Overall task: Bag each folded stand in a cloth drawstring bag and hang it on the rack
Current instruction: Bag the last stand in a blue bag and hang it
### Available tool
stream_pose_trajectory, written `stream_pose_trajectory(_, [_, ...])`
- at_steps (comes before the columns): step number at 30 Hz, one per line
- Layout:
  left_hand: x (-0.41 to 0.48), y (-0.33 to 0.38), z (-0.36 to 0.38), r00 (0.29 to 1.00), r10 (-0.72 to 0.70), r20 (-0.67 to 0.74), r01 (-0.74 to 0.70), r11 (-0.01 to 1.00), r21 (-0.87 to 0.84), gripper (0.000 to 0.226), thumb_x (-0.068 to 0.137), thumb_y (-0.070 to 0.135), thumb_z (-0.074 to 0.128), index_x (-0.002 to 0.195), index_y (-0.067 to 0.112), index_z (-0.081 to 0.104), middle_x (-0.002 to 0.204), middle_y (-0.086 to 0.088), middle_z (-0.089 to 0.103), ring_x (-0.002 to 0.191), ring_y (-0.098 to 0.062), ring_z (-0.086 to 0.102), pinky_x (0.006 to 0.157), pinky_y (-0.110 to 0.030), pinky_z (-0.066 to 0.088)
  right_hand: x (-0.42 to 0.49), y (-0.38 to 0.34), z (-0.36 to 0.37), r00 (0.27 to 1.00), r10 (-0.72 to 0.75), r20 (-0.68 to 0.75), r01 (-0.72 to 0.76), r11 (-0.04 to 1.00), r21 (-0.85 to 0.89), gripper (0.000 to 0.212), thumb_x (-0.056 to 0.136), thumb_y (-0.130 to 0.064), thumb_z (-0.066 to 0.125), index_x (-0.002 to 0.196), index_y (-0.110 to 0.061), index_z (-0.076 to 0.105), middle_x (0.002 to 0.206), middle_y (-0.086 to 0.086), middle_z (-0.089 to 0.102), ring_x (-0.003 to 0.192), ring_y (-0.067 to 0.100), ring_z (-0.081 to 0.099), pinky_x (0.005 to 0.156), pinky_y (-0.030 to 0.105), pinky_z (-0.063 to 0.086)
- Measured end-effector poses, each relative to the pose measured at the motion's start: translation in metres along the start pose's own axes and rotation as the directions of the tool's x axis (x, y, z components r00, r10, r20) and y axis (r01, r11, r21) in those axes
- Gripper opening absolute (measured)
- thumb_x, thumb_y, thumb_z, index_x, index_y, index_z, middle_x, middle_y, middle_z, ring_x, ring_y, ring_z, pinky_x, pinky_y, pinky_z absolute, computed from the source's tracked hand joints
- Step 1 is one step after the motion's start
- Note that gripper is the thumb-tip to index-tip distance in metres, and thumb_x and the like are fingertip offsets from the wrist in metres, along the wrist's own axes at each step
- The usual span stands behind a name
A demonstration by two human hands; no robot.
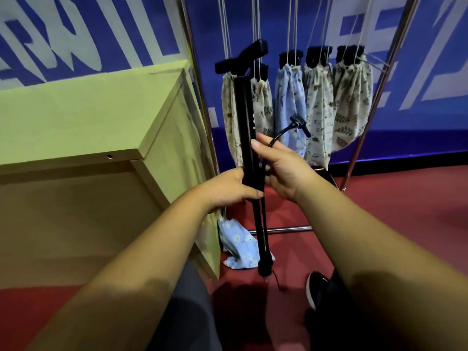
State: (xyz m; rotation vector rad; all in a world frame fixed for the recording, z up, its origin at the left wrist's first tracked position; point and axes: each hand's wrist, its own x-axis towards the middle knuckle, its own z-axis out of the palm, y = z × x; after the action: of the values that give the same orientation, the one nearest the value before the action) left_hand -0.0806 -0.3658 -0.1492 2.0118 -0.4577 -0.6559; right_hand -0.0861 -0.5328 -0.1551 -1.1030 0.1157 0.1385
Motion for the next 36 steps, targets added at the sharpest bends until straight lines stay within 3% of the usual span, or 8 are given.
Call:
stream_pose_trajectory(6, [0.010,-0.019,-0.007,0.946,-0.046,-0.321,-0.061,0.947,-0.317,0.048,0.062,0.001,0.059,0.108,0.006,0.069,0.094,-0.012,0.071,0.087,-0.024,0.066,0.081,-0.038,0.051,0.017,0.024,0.009,0.999,0.044,-0.021,-0.048,0.976,-0.211,0.008,0.095,-0.015,0.080,0.102,-0.019,0.076,0.094,0.005,0.076,0.073,0.018,0.072,0.063,0.029,0.058])
stream_pose_trajectory(9, [0.014,-0.017,-0.020,0.856,-0.109,-0.506,-0.264,0.750,-0.607,0.028,0.081,-0.009,0.064,0.099,0.012,0.066,0.099,-0.013,0.072,0.078,-0.020,0.072,0.073,-0.036,0.061,0.030,0.044,0.009,0.991,0.086,-0.103,-0.119,0.919,-0.376,0.021,0.108,-0.022,0.065,0.090,-0.013,0.070,0.085,0.010,0.072,0.070,0.020,0.068,0.051,0.018,0.053])
stream_pose_trajectory(12, [0.025,-0.027,-0.029,0.751,-0.135,-0.646,-0.323,0.779,-0.538,0.009,0.101,0.005,0.066,0.109,0.008,0.064,0.092,-0.008,0.072,0.068,-0.014,0.070,0.064,-0.031,0.059,0.042,0.057,0.011,0.979,0.131,-0.156,-0.191,0.855,-0.482,0.033,0.110,-0.034,0.059,0.097,-0.008,0.075,0.088,0.011,0.075,0.070,0.022,0.070,0.055,0.021,0.053])
stream_pose_trajectory(15, [0.032,-0.043,-0.030,0.746,-0.066,-0.662,-0.264,0.884,-0.386,0.024,0.102,0.032,0.070,0.111,0.011,0.064,0.080,0.002,0.069,0.073,-0.018,0.071,0.079,-0.038,0.061,0.054,0.063,0.015,0.977,0.106,-0.187,-0.193,0.814,-0.548,0.033,0.105,-0.032,0.066,0.106,-0.001,0.077,0.092,0.011,0.080,0.071,0.020,0.074,0.052,0.022,0.057])
stream_pose_trajectory(18, [0.031,-0.047,-0.029,0.761,0.040,-0.648,-0.227,0.951,-0.209,0.036,0.092,0.060,0.071,0.097,0.025,0.064,0.086,0.002,0.072,0.088,-0.025,0.076,0.093,-0.048,0.060,0.063,0.062,0.020,0.975,0.061,-0.215,-0.186,0.757,-0.627,0.037,0.096,-0.043,0.073,0.098,-0.007,0.079,0.091,0.010,0.082,0.078,0.026,0.080,0.073,0.046,0.067])
stream_pose_trajectory(25, [0.036,-0.043,-0.032,0.783,0.200,-0.589,-0.254,0.967,-0.009,0.026,0.104,0.040,0.062,0.093,0.017,0.063,0.069,0.005,0.068,0.070,-0.013,0.068,0.080,-0.033,0.055,0.061,0.051,0.034,0.969,0.123,-0.213,-0.229,0.769,-0.596,0.020,0.086,-0.032,0.068,0.070,-0.022,0.073,0.087,0.010,0.078,0.094,0.040,0.079,0.081,0.058,0.062])
stream_pose_trajectory(29, [0.038,-0.050,-0.029,0.827,0.160,-0.539,-0.193,0.981,-0.004,0.026,0.104,0.034,0.059,0.093,0.010,0.063,0.068,0.004,0.067,0.066,-0.011,0.066,0.073,-0.027,0.052,0.060,0.051,0.029,0.953,0.190,-0.238,-0.294,0.776,-0.558,0.023,0.101,-0.018,0.060,0.080,-0.019,0.069,0.076,0.004,0.070,0.071,0.027,0.069,0.064,0.041,0.060])
stream_pose_trajectory(36, [0.037,-0.058,-0.029,0.849,0.084,-0.522,-0.167,0.979,-0.113,0.024,0.105,0.028,0.061,0.096,0.005,0.063,0.070,0.002,0.065,0.063,-0.012,0.065,0.069,-0.027,0.054,0.055,0.053,0.025,0.941,0.187,-0.281,-0.319,0.761,-0.565,0.017,0.105,-0.021,0.057,0.091,-0.015,0.062,0.070,0.002,0.059,0.058,0.023,0.064,0.074,0.052,0.059])
